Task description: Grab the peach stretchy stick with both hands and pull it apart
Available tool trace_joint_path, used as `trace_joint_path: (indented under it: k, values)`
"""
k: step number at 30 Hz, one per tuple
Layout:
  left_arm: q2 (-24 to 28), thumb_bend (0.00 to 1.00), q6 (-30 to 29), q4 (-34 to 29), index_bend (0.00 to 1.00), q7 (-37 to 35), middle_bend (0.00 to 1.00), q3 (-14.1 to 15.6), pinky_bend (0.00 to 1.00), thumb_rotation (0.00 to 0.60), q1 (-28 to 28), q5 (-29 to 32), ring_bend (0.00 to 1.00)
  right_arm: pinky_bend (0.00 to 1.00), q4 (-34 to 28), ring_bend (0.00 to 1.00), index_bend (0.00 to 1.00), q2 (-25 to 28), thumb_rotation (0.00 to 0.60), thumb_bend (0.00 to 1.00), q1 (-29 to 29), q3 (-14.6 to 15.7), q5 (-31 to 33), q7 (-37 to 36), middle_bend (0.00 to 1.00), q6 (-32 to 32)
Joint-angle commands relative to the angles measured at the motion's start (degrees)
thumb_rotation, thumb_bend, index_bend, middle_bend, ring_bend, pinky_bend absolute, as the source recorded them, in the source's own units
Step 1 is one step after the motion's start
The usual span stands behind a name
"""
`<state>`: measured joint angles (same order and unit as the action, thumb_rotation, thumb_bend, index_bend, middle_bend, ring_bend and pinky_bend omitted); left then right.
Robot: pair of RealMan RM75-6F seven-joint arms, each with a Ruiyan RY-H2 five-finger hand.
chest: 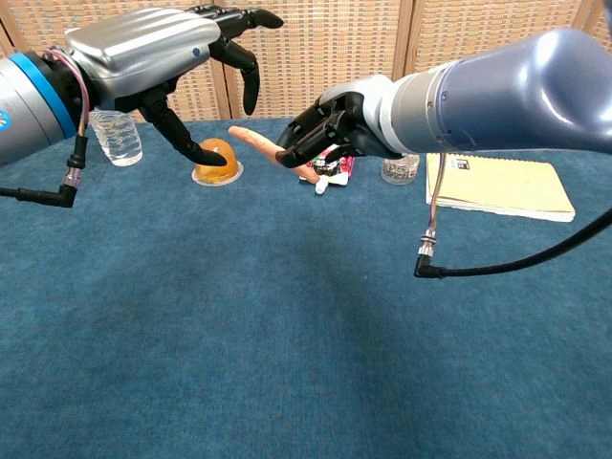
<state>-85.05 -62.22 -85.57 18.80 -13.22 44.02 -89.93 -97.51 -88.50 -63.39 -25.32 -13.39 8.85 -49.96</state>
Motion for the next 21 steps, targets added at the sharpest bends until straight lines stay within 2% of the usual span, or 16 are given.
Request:
trace_joint_path:
  k: [1, 8, 13, 21]
  values:
    - [-0.7, 0.16, -0.1, 0.5, 0.49, 0.3, 0.00, 0.2, 0.00, 0.600, 0.3, 0.4, 0.00, 0.03, 0.1, 0.00, 0.66, 0.1, 0.600, 0.62, 0.1, 0.2, -0.1, -0.1, 0.23, 0.1]
    - [-3.8, 0.18, -0.3, 2.8, 0.50, -0.1, 0.00, 0.3, 0.00, 0.600, 1.3, 1.4, 0.00, 0.04, 0.4, 0.00, 0.66, 0.4, 0.600, 0.62, 0.3, 0.6, -0.4, -0.5, 0.23, 0.7]
    - [-5.4, 0.25, -0.3, 3.8, 0.51, 0.3, 0.00, 0.1, 0.00, 0.600, 2.1, 2.1, 0.00, 0.03, 0.4, 0.00, 0.66, 0.6, 0.600, 0.62, 0.4, 0.9, -0.6, -0.8, 0.23, 1.0]
    - [-6.6, 0.26, 0.1, 3.8, 0.53, 2.2, 0.00, 0.2, 0.00, 0.600, 3.0, 3.6, 0.00, 0.03, -0.2, 0.00, 0.66, 1.4, 0.600, 0.62, 0.7, 1.1, -1.2, -1.4, 0.23, 1.3]
